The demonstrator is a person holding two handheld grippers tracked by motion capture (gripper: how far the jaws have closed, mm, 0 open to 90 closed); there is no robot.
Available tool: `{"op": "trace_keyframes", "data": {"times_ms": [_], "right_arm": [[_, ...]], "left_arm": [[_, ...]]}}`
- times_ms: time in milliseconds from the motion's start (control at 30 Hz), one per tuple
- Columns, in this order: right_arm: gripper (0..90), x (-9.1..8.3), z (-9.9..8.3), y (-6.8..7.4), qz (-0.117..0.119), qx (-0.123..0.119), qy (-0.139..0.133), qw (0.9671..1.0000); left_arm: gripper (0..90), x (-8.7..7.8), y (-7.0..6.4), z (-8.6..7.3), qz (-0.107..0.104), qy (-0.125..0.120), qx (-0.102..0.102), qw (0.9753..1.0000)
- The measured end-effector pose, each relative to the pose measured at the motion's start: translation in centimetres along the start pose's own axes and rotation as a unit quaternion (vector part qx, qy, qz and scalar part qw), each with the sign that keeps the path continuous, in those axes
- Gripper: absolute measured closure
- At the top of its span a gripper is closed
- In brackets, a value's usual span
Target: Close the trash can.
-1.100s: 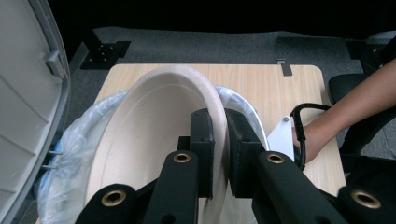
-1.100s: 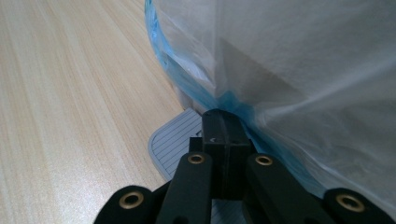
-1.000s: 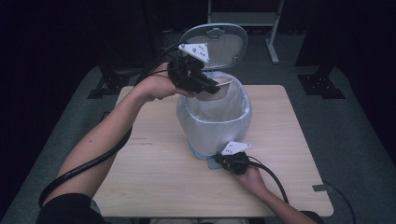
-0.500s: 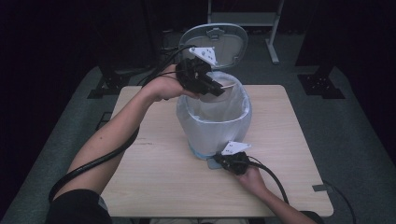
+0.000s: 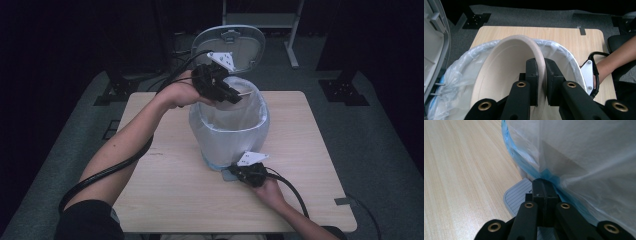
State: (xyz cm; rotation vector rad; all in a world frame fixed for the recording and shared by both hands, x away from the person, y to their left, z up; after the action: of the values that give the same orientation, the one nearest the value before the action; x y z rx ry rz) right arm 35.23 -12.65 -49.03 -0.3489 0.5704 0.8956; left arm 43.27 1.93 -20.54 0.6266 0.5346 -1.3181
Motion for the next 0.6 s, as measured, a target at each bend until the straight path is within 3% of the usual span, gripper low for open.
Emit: {"op": "trace_keyframes", "data": {"times_ms": [200,600], "right_arm": [[90.0,0.0,0.0,0.0,0.0,0.0,0.0,1.0],[90.0,0.0,0.0,0.0,-0.002,-0.004,0.0,1.0]], "left_arm": [[70.2,-0.1,0.1,-0.3,-0.001,-0.014,-0.024,0.9996],[63.9,-2.7,-0.9,-2.6,0.003,-0.037,-0.042,0.9984]]}}
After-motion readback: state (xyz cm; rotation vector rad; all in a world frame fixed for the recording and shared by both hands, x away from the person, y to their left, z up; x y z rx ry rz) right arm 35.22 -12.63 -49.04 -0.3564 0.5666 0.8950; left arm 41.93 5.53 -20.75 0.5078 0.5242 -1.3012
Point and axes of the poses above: each handheld gripper's, and its own axes: x roughly forward along the jaws, z roughly out of its top, y roughly to its left, the point moved 2 cm from there along x, roughly forward along the jaws
